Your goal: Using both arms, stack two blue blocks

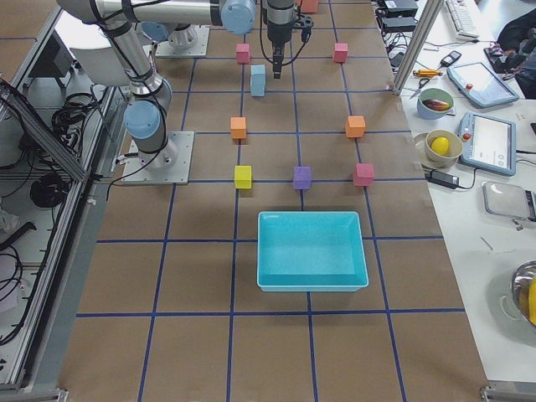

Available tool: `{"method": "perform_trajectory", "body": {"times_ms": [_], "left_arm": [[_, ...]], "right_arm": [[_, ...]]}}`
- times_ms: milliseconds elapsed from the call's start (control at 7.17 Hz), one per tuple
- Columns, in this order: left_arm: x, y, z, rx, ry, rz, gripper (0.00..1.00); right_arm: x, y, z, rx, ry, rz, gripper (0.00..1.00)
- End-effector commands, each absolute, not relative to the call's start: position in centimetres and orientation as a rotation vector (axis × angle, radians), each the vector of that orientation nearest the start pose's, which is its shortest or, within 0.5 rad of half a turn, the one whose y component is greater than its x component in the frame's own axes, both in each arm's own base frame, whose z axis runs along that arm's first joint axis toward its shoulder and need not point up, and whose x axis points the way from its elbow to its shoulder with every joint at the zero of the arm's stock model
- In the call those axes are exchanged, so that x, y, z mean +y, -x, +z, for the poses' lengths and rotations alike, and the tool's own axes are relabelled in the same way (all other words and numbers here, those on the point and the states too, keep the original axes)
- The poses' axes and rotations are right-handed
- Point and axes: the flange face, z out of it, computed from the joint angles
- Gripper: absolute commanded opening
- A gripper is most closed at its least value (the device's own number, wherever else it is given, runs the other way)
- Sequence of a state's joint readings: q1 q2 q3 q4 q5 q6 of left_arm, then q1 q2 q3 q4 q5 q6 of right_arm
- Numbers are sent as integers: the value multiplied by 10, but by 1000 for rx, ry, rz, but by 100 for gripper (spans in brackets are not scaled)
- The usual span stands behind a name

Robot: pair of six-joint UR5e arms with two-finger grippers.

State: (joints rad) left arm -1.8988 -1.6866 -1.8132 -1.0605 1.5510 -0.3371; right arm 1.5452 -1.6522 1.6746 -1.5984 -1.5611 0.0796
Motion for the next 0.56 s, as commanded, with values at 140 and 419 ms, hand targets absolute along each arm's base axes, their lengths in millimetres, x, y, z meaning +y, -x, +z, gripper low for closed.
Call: {"method": "perform_trajectory", "body": {"times_ms": [140, 419], "left_arm": [[-500, 166, 449, 3159, -82, -147, 100], [-493, 120, 519, 3096, -66, -95, 100]], "right_arm": [[-460, -122, 478, 3128, -166, -7, 100], [-461, -122, 478, 3129, -166, -7, 100]]}}
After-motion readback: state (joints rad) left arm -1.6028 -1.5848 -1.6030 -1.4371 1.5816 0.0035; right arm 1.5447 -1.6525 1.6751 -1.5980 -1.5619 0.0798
